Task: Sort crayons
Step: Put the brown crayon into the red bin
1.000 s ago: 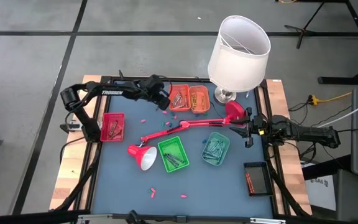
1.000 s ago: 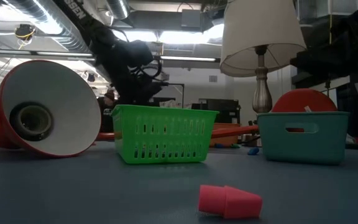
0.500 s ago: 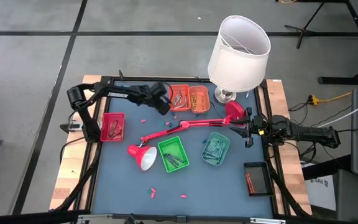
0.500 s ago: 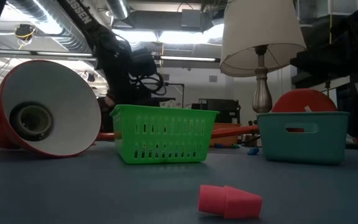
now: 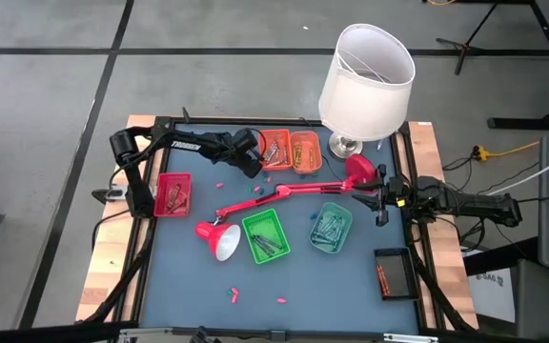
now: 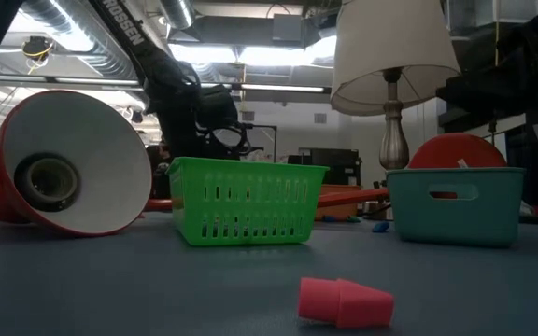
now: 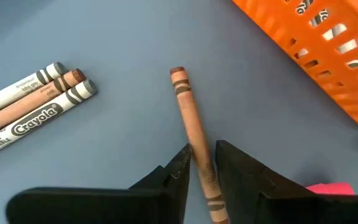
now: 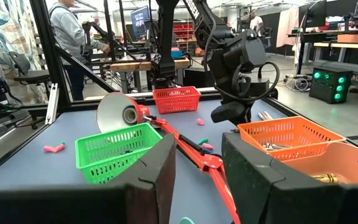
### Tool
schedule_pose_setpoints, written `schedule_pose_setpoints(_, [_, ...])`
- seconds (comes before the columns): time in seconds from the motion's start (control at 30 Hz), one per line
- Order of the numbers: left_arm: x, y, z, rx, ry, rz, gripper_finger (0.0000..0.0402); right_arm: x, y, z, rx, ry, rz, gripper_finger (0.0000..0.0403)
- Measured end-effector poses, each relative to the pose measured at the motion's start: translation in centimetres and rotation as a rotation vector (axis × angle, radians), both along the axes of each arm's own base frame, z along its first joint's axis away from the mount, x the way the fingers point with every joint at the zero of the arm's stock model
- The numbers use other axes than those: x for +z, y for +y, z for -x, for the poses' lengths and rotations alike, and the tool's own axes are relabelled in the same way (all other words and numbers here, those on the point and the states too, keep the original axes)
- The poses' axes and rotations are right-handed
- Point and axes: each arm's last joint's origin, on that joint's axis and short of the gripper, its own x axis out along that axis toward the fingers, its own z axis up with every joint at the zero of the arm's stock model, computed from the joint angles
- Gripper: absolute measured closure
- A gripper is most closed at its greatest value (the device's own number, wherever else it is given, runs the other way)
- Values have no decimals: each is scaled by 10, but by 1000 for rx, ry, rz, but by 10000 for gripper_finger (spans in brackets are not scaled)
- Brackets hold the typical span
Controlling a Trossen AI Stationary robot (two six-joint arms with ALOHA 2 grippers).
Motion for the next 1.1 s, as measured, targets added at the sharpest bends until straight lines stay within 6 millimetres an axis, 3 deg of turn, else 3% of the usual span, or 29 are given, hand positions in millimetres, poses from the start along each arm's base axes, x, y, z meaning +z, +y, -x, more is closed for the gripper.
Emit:
schedule_pose_setpoints(0.37, [13,7,8,-24,26,-12,397,0,0,0,0,0,0,274])
schedule_pose_setpoints(0.63, [70,-3,29,-15,74,8,399,0,0,0,0,0,0,274])
schedule_pose_setpoints(0.77, [104,-21,49,-11,131,75,398,0,0,0,0,0,0,274])
schedule_pose_setpoints(0.93, [134,-58,84,82,223,247,396,0,0,0,0,1,0,274])
schedule_pose_setpoints(1.1, [144,-94,112,192,339,314,396,0,0,0,1,1,0,274])
